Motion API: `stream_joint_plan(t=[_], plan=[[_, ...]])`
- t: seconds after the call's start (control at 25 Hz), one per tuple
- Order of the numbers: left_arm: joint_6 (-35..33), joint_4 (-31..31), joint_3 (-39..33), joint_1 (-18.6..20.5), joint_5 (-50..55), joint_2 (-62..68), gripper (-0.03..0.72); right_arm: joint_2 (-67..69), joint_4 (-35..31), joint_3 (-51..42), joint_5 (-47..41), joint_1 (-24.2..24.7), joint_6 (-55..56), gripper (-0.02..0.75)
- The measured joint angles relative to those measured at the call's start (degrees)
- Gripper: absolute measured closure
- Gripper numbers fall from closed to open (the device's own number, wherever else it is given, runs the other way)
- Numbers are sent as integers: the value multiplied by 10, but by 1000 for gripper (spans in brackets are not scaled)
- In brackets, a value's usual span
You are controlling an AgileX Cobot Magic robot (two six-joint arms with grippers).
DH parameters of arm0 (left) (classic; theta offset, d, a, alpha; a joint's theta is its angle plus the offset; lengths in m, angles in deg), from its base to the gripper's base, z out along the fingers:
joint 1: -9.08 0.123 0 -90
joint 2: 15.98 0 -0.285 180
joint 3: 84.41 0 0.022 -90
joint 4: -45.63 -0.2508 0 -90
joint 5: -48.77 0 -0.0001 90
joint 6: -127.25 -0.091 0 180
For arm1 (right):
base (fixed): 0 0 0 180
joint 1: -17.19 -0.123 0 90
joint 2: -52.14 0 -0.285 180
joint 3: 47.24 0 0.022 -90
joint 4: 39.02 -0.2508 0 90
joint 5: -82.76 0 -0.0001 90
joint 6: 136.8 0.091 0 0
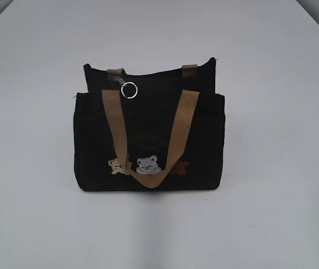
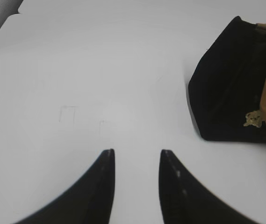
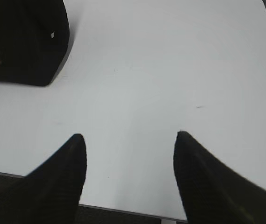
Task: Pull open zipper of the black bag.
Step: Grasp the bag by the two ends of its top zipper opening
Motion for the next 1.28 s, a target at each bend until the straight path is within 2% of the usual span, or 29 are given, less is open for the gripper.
stream_joint_plan(t=[0.92, 0.96, 1.04, 1.16, 1.28], plan=[[-3, 6, 0, 0, 0, 2, 442, 0, -1, 0, 0, 0, 0, 274], [-16, 21, 0, -1, -1, 11, 442, 0, -2, 0, 0, 0, 0, 274], [-84, 71, 1, -2, 1, 47, 435, 0, -2, 0, 0, 0, 0, 274], [-155, 130, 3, -4, 5, 136, 392, 0, -2, 0, 0, 0, 0, 274], [-223, 207, 12, -14, -95, 217, 346, 0, -2, 0, 0, 0, 0, 274]])
